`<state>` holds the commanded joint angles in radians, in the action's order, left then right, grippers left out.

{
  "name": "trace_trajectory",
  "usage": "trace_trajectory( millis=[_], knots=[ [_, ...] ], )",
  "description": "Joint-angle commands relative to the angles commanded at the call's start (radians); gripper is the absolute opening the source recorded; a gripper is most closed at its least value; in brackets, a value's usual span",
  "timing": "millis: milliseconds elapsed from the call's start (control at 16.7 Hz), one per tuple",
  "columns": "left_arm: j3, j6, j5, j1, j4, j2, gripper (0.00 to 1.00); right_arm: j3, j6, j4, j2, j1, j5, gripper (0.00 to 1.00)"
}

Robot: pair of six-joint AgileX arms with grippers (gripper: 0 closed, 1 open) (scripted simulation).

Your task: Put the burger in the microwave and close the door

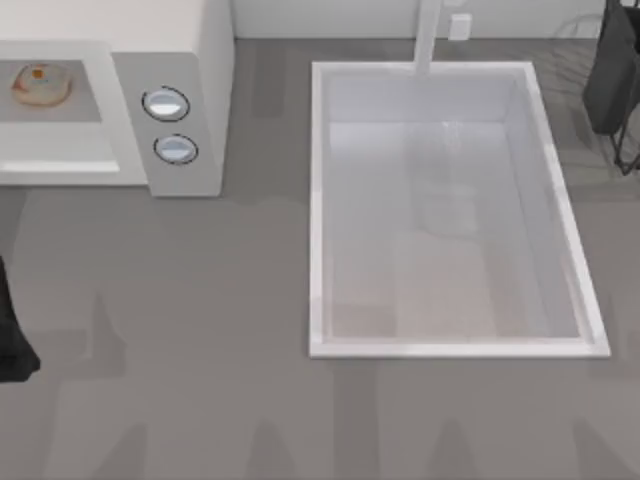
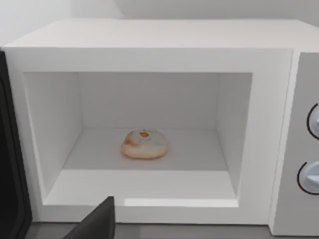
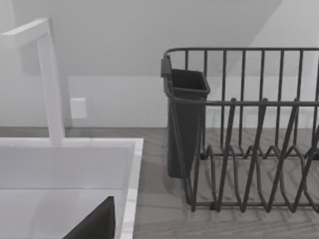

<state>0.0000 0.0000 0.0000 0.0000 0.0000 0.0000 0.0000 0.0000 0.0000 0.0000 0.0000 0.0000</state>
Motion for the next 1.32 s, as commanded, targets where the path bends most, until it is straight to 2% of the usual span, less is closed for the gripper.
trace_trajectory(
  millis=[60, 840, 1320],
  knots=[
    [0.0, 0.0, 0.0, 0.0, 0.0, 0.0, 1.0, 0.0, 0.0, 0.0, 0.0, 0.0, 0.0, 1.0],
    [0.0, 0.0, 0.0, 0.0, 0.0, 0.0, 0.02, 0.0, 0.0, 0.0, 0.0, 0.0, 0.0, 1.0],
    [0.0, 0.0, 0.0, 0.0, 0.0, 0.0, 0.0, 0.0, 0.0, 0.0, 0.0, 0.0, 0.0, 1.0]
  ],
)
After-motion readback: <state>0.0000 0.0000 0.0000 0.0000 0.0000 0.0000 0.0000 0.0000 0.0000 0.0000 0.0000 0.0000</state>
